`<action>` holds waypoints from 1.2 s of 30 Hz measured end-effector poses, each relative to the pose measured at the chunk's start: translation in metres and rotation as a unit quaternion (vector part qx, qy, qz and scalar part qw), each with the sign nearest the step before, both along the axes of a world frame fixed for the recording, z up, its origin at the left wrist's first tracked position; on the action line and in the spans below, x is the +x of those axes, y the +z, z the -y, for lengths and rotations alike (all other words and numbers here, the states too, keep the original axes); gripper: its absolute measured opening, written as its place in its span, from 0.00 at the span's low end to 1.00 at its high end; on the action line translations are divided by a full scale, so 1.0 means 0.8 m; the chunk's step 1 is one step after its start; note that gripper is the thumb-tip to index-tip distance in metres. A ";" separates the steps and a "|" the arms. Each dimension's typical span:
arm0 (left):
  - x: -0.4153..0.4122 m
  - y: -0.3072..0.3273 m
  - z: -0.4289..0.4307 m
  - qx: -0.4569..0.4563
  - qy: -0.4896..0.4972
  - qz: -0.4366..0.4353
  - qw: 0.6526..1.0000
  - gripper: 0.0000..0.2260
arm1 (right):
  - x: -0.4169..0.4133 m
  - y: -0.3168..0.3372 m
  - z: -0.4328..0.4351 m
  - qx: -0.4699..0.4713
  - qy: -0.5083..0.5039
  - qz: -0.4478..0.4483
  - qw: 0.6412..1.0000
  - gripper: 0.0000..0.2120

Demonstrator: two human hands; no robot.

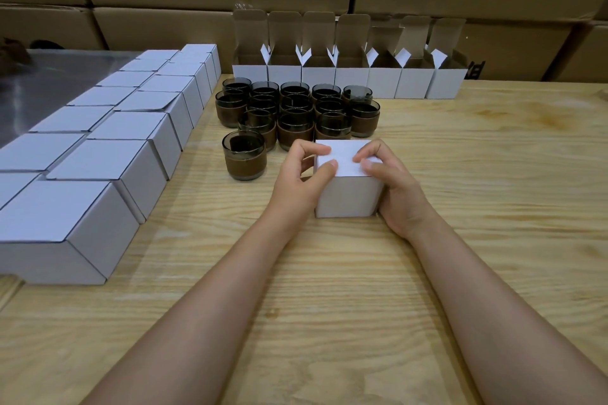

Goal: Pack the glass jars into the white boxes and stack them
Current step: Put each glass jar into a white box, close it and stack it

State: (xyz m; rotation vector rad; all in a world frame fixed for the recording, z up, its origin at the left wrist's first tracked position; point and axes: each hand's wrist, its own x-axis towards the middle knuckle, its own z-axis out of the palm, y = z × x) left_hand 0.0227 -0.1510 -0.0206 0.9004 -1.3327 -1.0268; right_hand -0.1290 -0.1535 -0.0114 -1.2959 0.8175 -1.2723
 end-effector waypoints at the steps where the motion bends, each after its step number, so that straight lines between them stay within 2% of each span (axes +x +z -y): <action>1: 0.000 0.000 0.000 0.002 0.001 0.001 1.000 0.08 | -0.001 0.001 0.000 0.015 0.017 0.026 0.999 0.05; 6: 0.001 0.003 -0.004 0.006 0.001 -0.009 1.000 0.06 | -0.005 0.003 0.001 0.035 0.039 0.039 0.998 0.09; 8: 0.001 0.006 -0.009 -0.035 0.065 0.037 0.997 0.04 | -0.005 0.003 0.001 0.036 0.039 0.040 0.998 0.12; 9: 0.002 0.006 -0.011 -0.089 0.122 0.090 0.984 0.04 | -0.005 0.003 0.001 0.036 0.040 0.038 0.998 0.13; 11: 0.001 0.005 -0.018 -0.224 0.204 0.223 0.927 0.09 | -0.004 0.003 0.000 0.031 0.049 0.036 0.998 0.15; 13: -0.006 0.004 -0.025 -0.319 0.226 0.333 0.858 0.13 | -0.003 0.005 -0.001 0.030 0.068 0.045 0.996 0.18; 15: -0.012 0.003 -0.031 -0.360 0.256 0.411 0.798 0.13 | -0.003 0.006 -0.002 0.032 0.082 0.054 0.995 0.21; 17: -0.013 0.004 -0.034 -0.371 0.289 0.450 0.759 0.13 | -0.004 0.006 -0.002 0.041 0.085 0.053 0.994 0.23; 21: -0.008 0.013 -0.041 -0.372 0.330 0.479 0.723 0.16 | -0.005 0.003 0.000 0.055 0.082 0.024 0.995 0.23; 24: 0.001 0.024 -0.052 -0.380 0.345 0.486 0.707 0.13 | -0.005 0.002 0.002 0.059 0.070 0.019 0.996 0.23; 26: 0.020 0.025 -0.064 -0.391 0.348 0.496 0.693 0.11 | -0.003 0.001 0.002 0.044 0.057 0.002 0.997 0.20; 28: 0.048 0.023 -0.078 -0.396 0.359 0.502 0.680 0.11 | 0.002 -0.002 0.002 0.029 0.024 -0.023 0.999 0.14; 30: 0.075 0.022 -0.088 -0.395 0.378 0.512 0.662 0.11 | 0.012 -0.006 0.000 -0.005 -0.038 -0.095 0.995 0.10; 33: 0.104 0.022 -0.090 -0.378 0.401 0.530 0.644 0.11 | 0.041 -0.007 -0.007 -0.101 -0.128 -0.266 0.950 0.10; 36: 0.119 0.020 -0.085 -0.354 0.419 0.532 0.645 0.10 | 0.076 0.006 -0.002 -0.184 -0.162 -0.333 0.911 0.08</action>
